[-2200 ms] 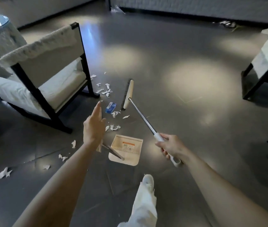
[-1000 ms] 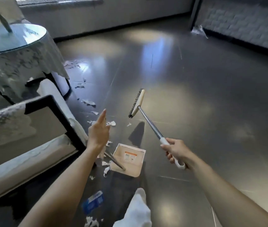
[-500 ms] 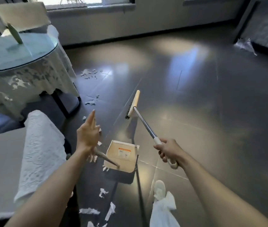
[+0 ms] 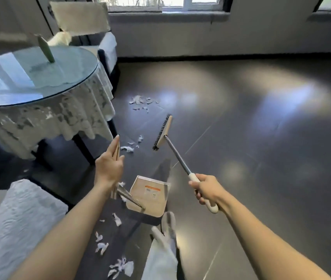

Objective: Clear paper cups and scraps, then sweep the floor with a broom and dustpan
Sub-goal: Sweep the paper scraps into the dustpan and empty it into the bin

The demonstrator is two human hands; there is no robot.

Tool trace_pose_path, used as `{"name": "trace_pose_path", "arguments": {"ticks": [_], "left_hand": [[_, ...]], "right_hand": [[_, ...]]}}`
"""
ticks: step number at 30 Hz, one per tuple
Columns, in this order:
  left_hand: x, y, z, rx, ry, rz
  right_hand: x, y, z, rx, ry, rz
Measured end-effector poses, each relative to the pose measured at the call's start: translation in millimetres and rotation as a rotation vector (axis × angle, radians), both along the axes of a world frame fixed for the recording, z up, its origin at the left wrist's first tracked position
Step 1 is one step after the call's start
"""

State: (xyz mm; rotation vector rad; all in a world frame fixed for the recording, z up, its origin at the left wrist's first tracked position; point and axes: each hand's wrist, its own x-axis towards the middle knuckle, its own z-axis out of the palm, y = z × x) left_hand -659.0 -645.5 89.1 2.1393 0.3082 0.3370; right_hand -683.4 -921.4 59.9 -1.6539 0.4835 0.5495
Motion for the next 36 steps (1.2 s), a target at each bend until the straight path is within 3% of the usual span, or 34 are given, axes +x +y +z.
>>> {"name": "trace_pose_path", "arguments": {"ticks": [14, 18, 21, 26, 36], "left_hand": [[456, -45, 19, 0.114, 0.057, 0.084], [577, -61, -6, 0.053, 0.065, 0.126], [663, -77, -22, -0.100, 0.109, 0.142], [778, -102, -32, 0.015, 0.183, 0.297], [960, -130, -74, -0.010, 0.227, 0.413]], "right_hand": [[452, -55, 10, -0.043, -0.052, 0.155], [596, -76, -2, -0.029, -0.021, 0.193], [701, -93, -7, -0.037, 0.010, 0.245], [854, -119, 3, -0.090, 0.041, 0.364], [1094, -119, -32, -0.240, 0.029, 0.573]]}}
